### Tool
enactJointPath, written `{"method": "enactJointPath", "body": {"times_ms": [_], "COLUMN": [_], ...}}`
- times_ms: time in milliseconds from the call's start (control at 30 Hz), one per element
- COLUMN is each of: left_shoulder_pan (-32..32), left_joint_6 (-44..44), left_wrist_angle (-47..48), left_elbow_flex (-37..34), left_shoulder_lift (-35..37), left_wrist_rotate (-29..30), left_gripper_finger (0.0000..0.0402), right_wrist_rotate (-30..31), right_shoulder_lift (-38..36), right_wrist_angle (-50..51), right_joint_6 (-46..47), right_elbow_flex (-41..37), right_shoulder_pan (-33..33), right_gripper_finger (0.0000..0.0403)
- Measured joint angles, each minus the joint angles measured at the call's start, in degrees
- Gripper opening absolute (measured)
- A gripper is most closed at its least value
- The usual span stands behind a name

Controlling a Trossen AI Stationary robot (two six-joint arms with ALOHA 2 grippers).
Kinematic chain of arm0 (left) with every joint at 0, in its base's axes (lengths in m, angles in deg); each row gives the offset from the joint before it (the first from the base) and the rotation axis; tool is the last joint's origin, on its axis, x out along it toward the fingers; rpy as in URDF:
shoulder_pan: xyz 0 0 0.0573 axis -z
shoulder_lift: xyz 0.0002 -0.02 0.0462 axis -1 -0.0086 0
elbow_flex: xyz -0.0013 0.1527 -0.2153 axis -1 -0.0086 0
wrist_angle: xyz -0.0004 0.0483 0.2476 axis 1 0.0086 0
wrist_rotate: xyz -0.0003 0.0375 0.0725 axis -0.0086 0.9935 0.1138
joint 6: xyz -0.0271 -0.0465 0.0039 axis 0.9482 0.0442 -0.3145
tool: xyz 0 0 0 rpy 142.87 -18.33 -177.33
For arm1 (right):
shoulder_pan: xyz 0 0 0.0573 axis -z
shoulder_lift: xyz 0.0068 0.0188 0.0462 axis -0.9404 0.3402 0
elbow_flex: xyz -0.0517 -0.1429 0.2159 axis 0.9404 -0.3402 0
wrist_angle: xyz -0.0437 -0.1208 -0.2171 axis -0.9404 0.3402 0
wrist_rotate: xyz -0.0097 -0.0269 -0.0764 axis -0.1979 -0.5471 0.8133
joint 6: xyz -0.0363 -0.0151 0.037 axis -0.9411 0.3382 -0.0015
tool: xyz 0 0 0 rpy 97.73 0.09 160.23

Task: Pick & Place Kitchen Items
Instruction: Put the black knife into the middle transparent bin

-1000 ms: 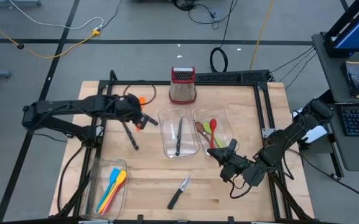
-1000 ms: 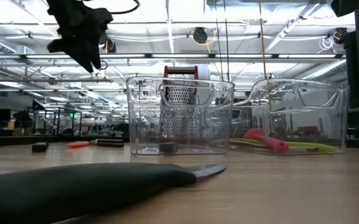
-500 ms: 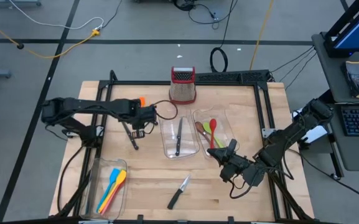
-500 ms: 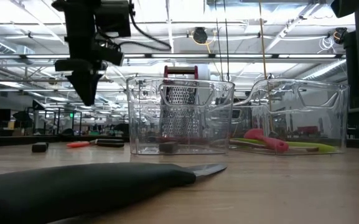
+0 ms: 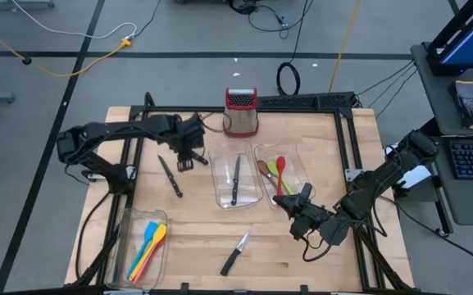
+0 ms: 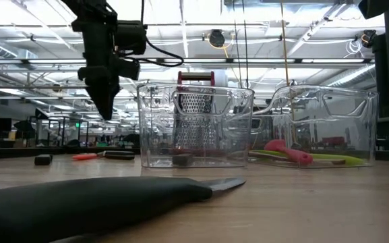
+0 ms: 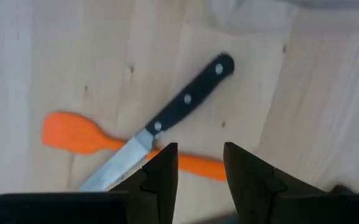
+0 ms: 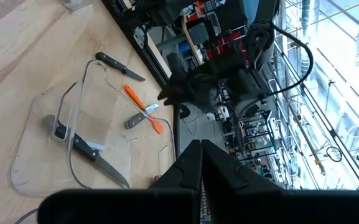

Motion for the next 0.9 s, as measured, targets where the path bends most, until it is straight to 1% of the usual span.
{"method": "enactJointPath", "body": {"times_ms": [100, 233, 400, 500, 567, 633, 733, 800, 900], "left_shoulder_pan": [-2.6, -5.1, -8.2, -9.8, -10.5, -10.7, -9.3, -8.5, -7.7], "left_joint_6": [0.0, 2.2, 16.1, 23.5, 26.6, 25.0, 21.0, 19.7, 19.5], "left_wrist_angle": [-2.6, -4.0, -4.1, -3.6, -3.4, -3.8, -3.7, -3.4, -2.5], "left_elbow_flex": [0.0, 0.0, 0.0, 0.0, 0.0, 0.0, 0.0, 0.0, 0.0], "left_shoulder_lift": [0.0, 0.0, 0.0, 0.0, 0.0, 0.0, -0.3, -0.3, -0.3], "left_wrist_rotate": [-3.5, -7.4, -13.0, -13.7, -13.7, -12.9, -8.6, -7.8, -8.7], "left_gripper_finger": [0.0134, 0.0134, 0.0134, 0.0134, 0.0134, 0.0134, 0.0133, 0.0134, 0.0133], "right_wrist_rotate": [0.0, 0.0, 0.0, 0.0, 0.0, 0.0, 0.0, 0.0, 0.0], "right_shoulder_lift": [0.0, 0.0, 0.0, 0.0, 0.0, 0.0, 0.0, 0.0, 0.0], "right_wrist_angle": [0.0, 0.0, 0.0, -0.3, -0.4, -0.4, -0.4, -0.4, -0.4], "right_joint_6": [0.0, 0.0, 0.2, 0.2, 0.2, 0.2, 0.2, 0.2, 0.1], "right_elbow_flex": [0.0, 0.0, 0.0, 0.0, 0.0, 0.0, 0.0, 0.0, 0.0], "right_shoulder_pan": [0.0, 0.0, 0.0, 0.0, 0.0, 0.0, 0.0, 0.0, 0.0], "right_gripper_finger": [0.0, 0.0, 0.0, 0.0, 0.0, 0.0, 0.0, 0.0, 0.0]}}
